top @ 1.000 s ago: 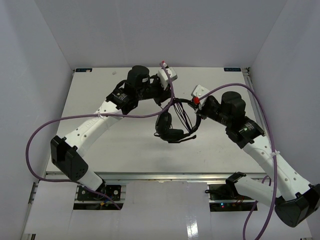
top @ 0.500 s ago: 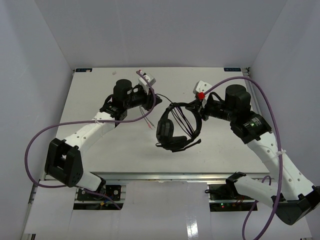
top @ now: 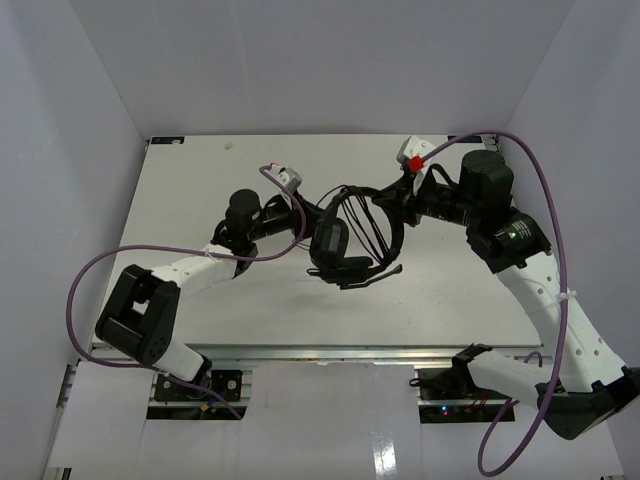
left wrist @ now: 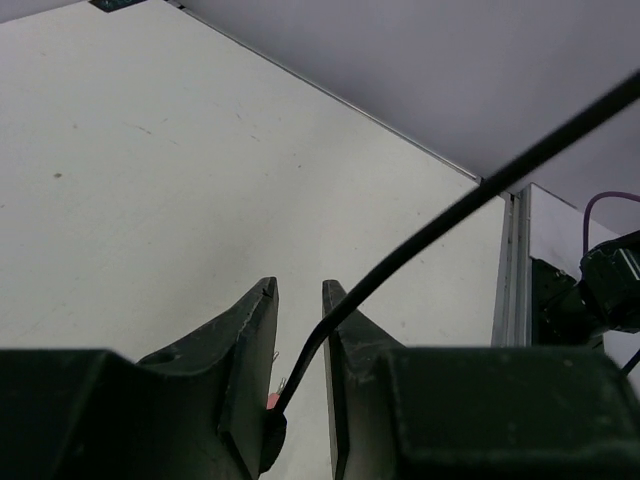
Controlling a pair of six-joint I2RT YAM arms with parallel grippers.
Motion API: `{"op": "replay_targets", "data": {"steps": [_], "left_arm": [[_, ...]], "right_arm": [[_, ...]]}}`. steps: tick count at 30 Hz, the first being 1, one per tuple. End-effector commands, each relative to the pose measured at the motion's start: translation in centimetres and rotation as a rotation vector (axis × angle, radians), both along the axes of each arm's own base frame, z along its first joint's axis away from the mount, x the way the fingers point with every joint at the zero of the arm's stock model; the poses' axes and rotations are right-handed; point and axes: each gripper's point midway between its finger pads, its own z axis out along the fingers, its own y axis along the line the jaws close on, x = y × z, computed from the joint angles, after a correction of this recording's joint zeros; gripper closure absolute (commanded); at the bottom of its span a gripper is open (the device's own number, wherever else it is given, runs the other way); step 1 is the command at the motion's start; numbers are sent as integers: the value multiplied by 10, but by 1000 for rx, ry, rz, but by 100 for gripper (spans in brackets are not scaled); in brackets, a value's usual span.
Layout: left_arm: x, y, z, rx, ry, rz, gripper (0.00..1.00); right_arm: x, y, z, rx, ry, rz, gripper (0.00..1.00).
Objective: Wrap the headphones
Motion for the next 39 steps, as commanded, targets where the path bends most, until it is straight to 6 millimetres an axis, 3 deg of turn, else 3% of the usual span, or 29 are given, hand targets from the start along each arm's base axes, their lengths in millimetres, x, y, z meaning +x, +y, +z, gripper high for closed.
{"op": "replay_targets", "data": {"steps": [1,5,8,19,25,35,39], "left_arm": [[-12,-10,15,-125,-53,-64,64],[-21,-24,13,-174,-67,-114,62],[-27,-38,-4,-158,-42,-141,62],[-46,-47,-51,-120,30,-151,62],[-51,-54,-57,-111,41,-160,71],[-76,-57,-71,-132,71,-147,70],[-87,-57,-78,-140,93,-146,77]], "right_arm": [[2,5,46,128,-3,16,92],[13,1,50,157,28,-16,92],[19,-3,54,169,33,-44,92],[31,-8,57,195,60,-75,92],[34,-11,57,201,63,-90,92],[50,-24,61,227,83,-184,92],[55,-27,60,233,90,-214,92]]}}
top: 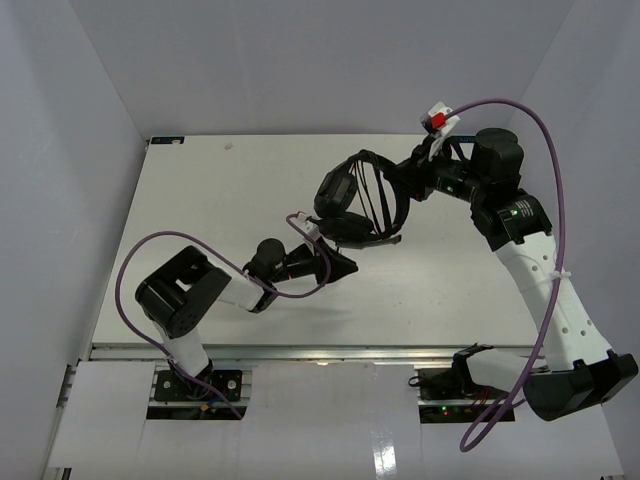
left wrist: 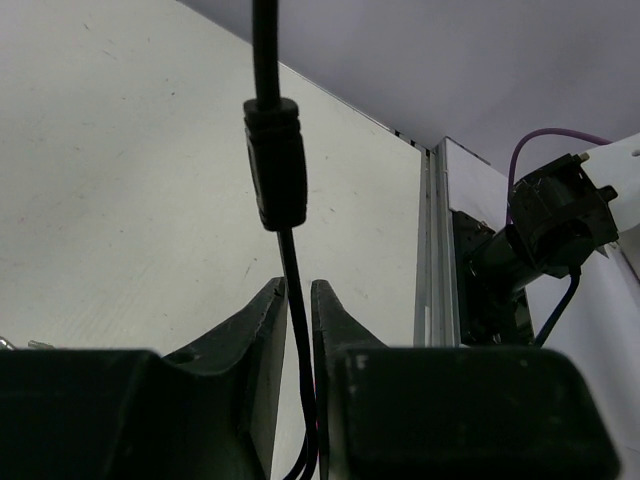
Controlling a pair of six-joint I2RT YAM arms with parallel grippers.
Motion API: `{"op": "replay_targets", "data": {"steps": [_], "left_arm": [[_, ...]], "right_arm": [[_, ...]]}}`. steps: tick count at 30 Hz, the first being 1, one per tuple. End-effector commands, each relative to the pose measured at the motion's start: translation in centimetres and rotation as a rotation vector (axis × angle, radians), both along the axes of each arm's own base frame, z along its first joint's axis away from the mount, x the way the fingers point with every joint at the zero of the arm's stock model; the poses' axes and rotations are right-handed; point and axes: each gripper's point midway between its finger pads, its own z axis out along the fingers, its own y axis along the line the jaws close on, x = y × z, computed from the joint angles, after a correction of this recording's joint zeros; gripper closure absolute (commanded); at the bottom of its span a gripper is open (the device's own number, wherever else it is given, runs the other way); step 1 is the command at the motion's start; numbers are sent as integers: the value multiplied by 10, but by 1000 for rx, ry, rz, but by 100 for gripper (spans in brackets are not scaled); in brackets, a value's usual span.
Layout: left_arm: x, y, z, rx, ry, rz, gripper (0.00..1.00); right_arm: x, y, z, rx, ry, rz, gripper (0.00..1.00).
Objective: Wrap the headphones
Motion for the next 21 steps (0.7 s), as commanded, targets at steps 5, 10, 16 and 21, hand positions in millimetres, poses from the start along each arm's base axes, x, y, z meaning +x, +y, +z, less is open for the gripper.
{"op": "replay_targets", "data": {"steps": [5,10,16,21], "left_arm": [[-15,-2,5,-61,-2,20,83],[-22,-8,6,-62,-1,25,88],[-41,-26,3,-12,-8,34,94],[-62,-42,9,33,-26,26,97]], "right_arm": [[9,-9,44,73,-97,-69,92],[14,-12,40,94,-60,-107,92],[40,-30,27,115,-2,-291,92],[54,-44,16,124,32,-411,92]]}}
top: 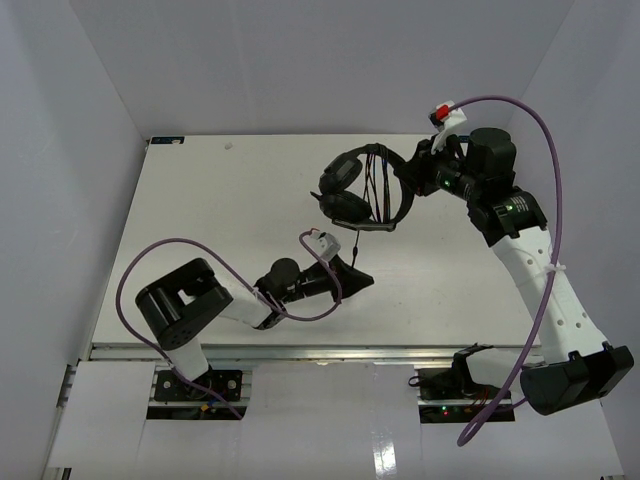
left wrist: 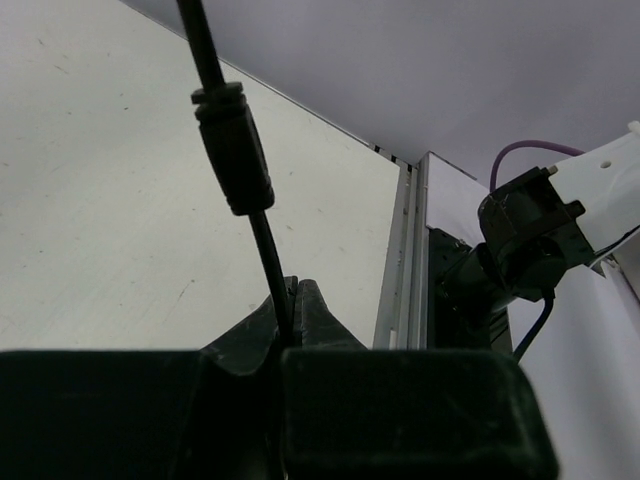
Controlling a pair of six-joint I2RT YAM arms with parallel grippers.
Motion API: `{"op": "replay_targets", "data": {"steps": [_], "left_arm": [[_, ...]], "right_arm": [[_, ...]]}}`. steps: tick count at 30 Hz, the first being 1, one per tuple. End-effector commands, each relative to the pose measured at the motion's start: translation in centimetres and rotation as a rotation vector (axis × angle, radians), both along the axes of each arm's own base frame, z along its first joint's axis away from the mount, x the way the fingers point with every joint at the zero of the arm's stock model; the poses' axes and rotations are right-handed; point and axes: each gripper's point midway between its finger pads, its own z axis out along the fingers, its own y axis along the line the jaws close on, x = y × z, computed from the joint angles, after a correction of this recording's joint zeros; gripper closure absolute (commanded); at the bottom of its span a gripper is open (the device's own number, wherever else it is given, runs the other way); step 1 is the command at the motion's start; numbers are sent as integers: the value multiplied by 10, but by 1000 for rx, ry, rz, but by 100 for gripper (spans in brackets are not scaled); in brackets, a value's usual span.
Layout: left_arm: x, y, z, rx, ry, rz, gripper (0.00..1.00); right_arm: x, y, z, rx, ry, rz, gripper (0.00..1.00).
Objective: Wrap the headphones
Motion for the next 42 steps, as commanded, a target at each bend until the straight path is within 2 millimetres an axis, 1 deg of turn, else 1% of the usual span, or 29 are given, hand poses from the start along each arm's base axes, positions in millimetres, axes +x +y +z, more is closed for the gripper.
{"op": "replay_targets", "data": {"steps": [1,5,7,9,10,12,13,15,17,20,24,26,27,30,32,33,34,35,37,42], "left_arm": [[-23,-15,3,69,-19,-5,97],[-36,-25,4,123,-19,-18,97],[-39,-26,8,149,-20,-15,97],[-42,-28,15,172,-23,-16,97],[-44,-32,23,168,-30,-21,97],[-47,-34,23,217,-23,-25,97],[-49,-37,29,230,-28,-31,97],[-51,-41,40,267,-33,-39,95],[-51,-44,49,291,-39,-41,91],[-51,-44,61,329,-38,-38,91],[-46,-39,73,381,-42,-8,90],[-43,-34,75,425,-45,9,90],[-40,-34,83,429,-60,23,90],[-36,-30,93,479,-74,38,90],[-32,-28,94,522,-91,46,90],[-30,-28,99,532,-104,51,90],[-27,-29,109,527,-119,58,90],[-25,-29,112,539,-131,64,90],[-19,-29,125,531,-163,85,90],[-14,-36,138,535,-192,86,89]], "right_arm": [[27,-21,36,92,-105,-194,92],[33,-27,29,84,-100,-240,92],[35,-34,30,68,-127,-272,92],[37,-40,26,45,-144,-305,92],[38,-43,25,41,-153,-321,92],[37,-42,23,34,-165,-320,92],[38,-44,21,20,-172,-338,92],[42,-48,17,-9,-181,-368,92],[44,-50,12,-34,-188,-383,92],[47,-56,5,-70,-195,-415,92],[51,-60,-4,-116,-206,-441,92],[52,-60,-9,-147,-214,-444,92],[53,-61,-12,-159,-212,-451,92],[56,-61,-18,-205,-217,-462,92],[57,-59,-22,-230,-219,-465,92],[57,-58,-24,-241,-220,-464,92],[56,-56,-25,-249,-222,-459,92],[54,-53,-26,-259,-229,-452,92],[52,-53,-28,-282,-246,-459,92],[46,-49,-31,-312,-268,-456,92]]}}
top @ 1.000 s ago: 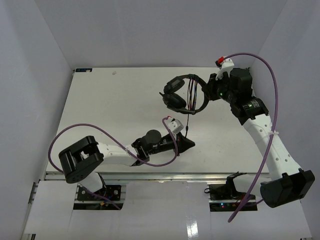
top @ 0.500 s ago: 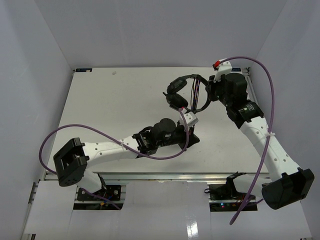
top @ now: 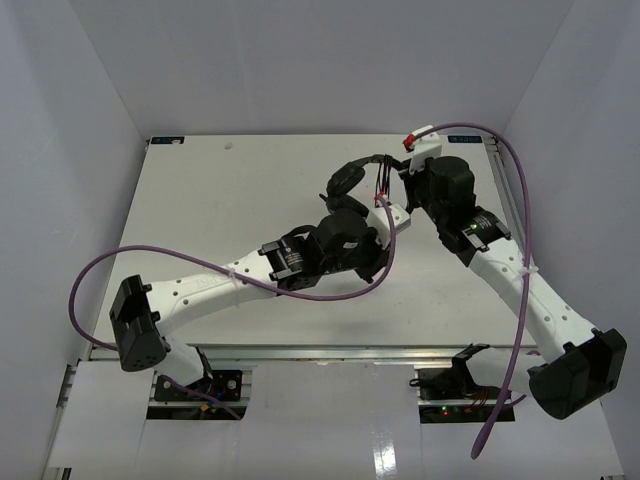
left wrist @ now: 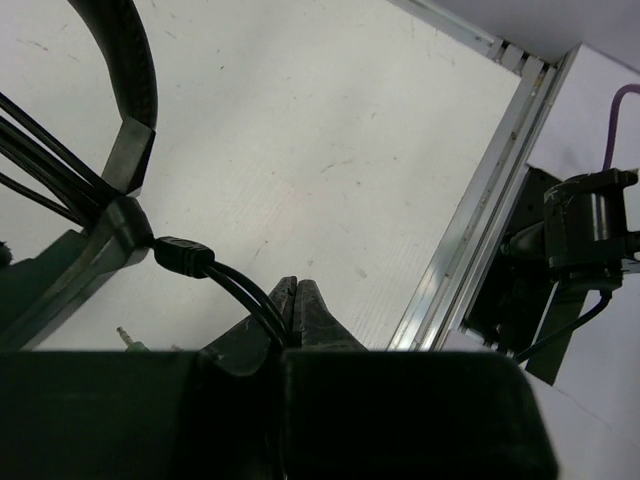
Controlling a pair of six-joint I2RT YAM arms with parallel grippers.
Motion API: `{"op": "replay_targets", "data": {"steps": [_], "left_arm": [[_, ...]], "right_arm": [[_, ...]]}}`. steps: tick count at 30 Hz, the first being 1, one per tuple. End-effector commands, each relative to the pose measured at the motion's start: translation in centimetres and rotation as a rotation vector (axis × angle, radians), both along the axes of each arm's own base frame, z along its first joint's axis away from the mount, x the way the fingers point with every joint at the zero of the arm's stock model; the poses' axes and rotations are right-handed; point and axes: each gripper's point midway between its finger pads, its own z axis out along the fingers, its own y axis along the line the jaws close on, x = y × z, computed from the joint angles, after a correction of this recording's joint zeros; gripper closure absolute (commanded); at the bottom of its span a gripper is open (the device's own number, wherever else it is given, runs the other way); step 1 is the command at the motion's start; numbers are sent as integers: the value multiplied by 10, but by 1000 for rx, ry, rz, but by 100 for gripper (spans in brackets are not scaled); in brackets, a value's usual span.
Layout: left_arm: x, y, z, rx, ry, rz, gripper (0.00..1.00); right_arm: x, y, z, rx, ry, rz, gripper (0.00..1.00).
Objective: Wrap the headphones
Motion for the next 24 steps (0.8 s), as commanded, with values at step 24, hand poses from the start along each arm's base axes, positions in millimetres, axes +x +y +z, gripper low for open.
{"op": "replay_targets", "data": {"steps": [24], "left_arm": [[20,0,60,-147,73,-10,88]], "right_arm": [[-2,3,1,-93,-117,-48,92]]}}
